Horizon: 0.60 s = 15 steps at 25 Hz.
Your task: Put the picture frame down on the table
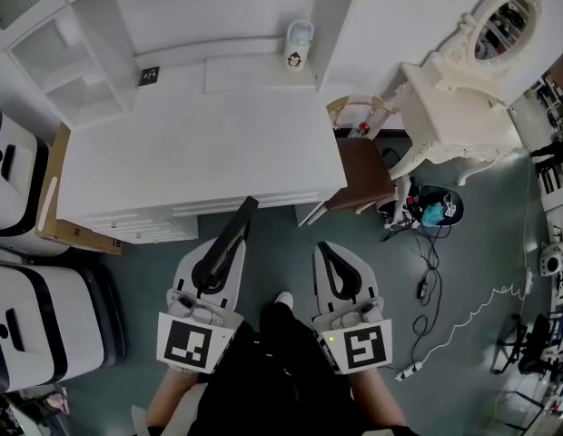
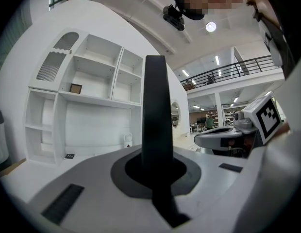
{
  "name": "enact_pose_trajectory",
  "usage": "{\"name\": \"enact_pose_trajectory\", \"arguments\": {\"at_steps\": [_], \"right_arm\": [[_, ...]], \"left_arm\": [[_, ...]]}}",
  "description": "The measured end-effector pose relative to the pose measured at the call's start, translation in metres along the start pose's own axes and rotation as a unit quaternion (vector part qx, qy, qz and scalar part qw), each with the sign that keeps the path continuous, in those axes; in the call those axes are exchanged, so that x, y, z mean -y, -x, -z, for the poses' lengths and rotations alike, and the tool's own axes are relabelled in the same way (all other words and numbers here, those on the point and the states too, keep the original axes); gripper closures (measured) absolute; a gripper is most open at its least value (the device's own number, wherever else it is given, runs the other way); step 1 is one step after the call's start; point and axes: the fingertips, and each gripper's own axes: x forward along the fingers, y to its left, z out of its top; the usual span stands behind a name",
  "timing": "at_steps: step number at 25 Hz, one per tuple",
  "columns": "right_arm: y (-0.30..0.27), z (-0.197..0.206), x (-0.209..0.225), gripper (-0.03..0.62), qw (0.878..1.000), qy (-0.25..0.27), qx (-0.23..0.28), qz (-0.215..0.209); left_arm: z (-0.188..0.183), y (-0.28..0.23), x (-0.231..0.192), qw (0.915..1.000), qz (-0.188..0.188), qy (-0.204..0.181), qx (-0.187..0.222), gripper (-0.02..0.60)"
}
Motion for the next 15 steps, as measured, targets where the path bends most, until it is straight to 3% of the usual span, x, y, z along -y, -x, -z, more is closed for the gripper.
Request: {"name": "enact_pose_trajectory", "arguments": {"at_steps": [15], "right_arm": [[0.009, 0.005, 0.082, 0.592, 0.999, 0.006, 0.022, -0.048]], "left_arm": [[-0.01, -0.049, 0.052, 0.998, -0.06, -0.01, 0.013, 0.569]]}}
